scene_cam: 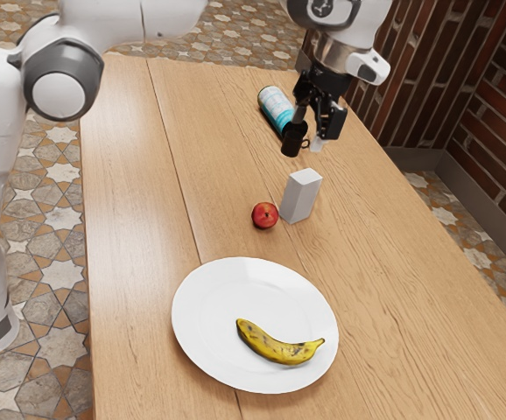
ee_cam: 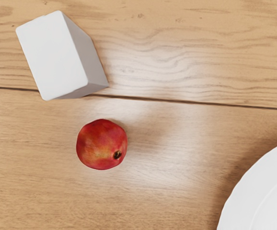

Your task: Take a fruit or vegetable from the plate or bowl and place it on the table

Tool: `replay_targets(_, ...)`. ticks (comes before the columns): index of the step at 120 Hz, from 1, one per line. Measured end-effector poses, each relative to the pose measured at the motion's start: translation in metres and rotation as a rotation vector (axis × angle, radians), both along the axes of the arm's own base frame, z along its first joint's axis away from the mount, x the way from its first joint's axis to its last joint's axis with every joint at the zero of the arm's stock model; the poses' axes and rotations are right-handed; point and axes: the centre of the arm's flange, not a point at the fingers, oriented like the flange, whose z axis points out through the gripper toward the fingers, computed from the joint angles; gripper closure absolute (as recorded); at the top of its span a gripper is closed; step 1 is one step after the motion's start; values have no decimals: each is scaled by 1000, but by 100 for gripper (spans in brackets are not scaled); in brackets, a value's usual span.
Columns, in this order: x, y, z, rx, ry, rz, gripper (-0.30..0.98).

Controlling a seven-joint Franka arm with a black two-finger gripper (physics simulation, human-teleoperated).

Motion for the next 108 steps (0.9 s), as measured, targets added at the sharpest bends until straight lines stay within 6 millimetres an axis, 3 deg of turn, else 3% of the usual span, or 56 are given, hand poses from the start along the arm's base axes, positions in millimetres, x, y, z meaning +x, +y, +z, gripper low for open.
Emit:
replay_targets(37, 5, -8, -14, -13, 27, -26, 0)
replay_targets(46, 28, -37, -62, -31, 98, -68, 0)
replay_targets(53, 37, -47, -81, -59, 117, -77, 0)
replay_targets(58, 39, -69, -90, -70, 115, -112, 0)
replay_targets(66, 33, -121, -105, -65, 116, -195, 0)
replay_targets(73, 28, -154, -117, -55, 110, -258, 0)
replay_targets(81, -1, -181, -137, -58, 142, -305, 0)
replay_targets(89, -13, -195, -139, -64, 120, -334, 0)
replay_targets(108, -13, -195, -108, -48, 16, -409, 0)
